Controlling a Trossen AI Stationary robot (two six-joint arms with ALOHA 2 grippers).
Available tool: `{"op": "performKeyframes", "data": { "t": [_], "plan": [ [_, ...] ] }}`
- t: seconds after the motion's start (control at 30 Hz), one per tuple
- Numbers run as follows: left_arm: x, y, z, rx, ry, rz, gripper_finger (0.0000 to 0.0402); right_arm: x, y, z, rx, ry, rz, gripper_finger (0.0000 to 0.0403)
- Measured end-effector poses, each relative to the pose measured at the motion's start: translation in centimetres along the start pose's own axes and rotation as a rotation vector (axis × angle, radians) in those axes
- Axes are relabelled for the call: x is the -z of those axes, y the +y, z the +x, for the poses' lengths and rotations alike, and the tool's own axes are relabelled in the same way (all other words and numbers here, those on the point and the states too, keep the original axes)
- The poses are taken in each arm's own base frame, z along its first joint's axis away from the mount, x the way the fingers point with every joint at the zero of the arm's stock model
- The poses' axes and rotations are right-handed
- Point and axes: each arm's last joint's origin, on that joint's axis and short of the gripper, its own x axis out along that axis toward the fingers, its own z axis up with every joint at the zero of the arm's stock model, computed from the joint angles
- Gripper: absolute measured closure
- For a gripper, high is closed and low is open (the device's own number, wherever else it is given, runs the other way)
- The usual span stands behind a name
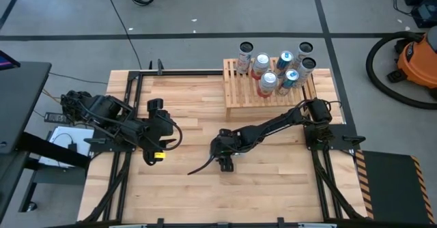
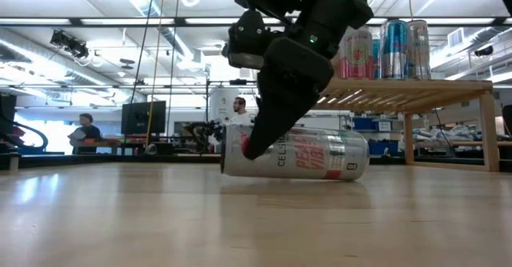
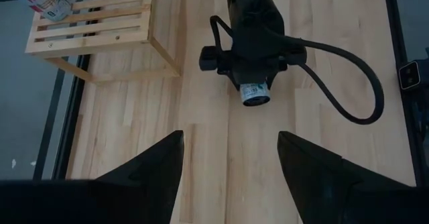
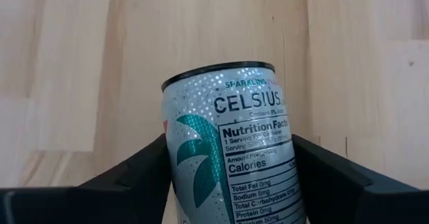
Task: Place canned beverage on shelf
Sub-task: Put the white-pink soda can on the shelf aligned with the other white-pink soda can
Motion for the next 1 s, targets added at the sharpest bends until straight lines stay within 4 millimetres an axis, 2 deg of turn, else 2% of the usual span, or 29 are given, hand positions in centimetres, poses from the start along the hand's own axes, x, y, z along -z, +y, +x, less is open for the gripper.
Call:
{"op": "performKeyframes", "data": {
  "t": [0.27, 0.37, 0.57, 0.7, 0.87, 1.0],
  "plan": [
    [0.0, 0.0, 0.0, 0.000, 0.000, 0.000, 0.0159, -0.4, 0.1, -0.2, -0.007, -0.036, 0.043, 0.0135],
    [0.0, 0.0, 0.0, 0.000, 0.000, -0.001, 0.0159, -0.9, 0.3, -1.4, -0.017, -0.077, 0.042, 0.0135],
    [0.0, 0.0, 0.0, 0.000, 0.001, -0.027, 0.0159, -2.4, 0.8, -6.1, 0.031, -0.220, 0.062, 0.0136],
    [0.0, 0.0, 0.0, 0.000, 0.001, -0.027, 0.0159, -3.2, 1.0, -10.5, 0.125, -0.354, 0.078, 0.0136],
    [0.0, 0.0, 0.0, 0.000, 0.001, -0.027, 0.0159, -3.3, 1.7, -15.9, 0.323, -0.516, 0.073, 0.0136],
    [0.0, 0.0, 0.0, -0.001, 0.002, -0.026, 0.0159, -3.3, 1.9, -19.1, 0.499, -0.631, 0.093, 0.0135]
  ]
}}
